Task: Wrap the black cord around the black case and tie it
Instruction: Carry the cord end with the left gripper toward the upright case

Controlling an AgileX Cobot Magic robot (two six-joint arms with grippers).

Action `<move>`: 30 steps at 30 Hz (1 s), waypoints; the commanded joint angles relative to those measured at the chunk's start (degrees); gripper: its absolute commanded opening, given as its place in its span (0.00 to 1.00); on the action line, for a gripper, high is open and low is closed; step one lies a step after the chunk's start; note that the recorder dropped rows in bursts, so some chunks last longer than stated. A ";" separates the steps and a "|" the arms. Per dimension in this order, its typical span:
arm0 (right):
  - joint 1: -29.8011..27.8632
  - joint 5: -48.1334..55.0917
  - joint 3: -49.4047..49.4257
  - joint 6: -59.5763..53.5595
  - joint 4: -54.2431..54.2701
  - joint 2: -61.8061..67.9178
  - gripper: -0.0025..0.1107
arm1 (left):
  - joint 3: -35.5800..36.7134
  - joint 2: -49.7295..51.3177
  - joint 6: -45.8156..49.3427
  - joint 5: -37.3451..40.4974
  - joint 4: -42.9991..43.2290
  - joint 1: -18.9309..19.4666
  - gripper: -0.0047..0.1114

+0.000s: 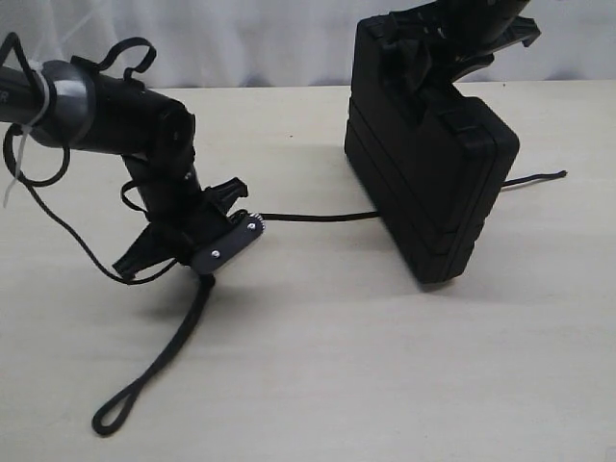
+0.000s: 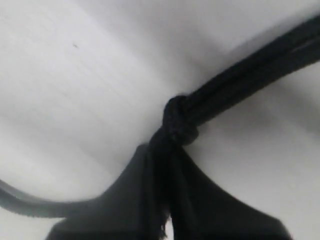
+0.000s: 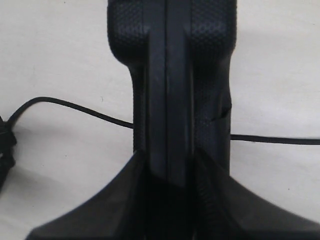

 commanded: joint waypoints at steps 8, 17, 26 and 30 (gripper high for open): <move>-0.42 -0.62 0.07 -0.60 -1.52 -0.54 0.06 | 0.52 -1.60 -27.29 -20.36 -23.31 0.22 0.04; -0.42 -0.62 0.07 -0.60 -1.52 -0.54 0.06 | 0.52 -7.51 -34.17 -31.00 -48.69 5.11 0.04; -0.42 -0.62 0.07 -0.60 -1.52 -0.54 0.06 | 1.01 -7.63 -32.21 -25.71 -72.09 9.27 0.04; -0.42 -0.62 0.07 -0.60 -1.52 -0.54 0.06 | 1.01 -7.63 -22.36 -22.80 -85.12 9.27 0.04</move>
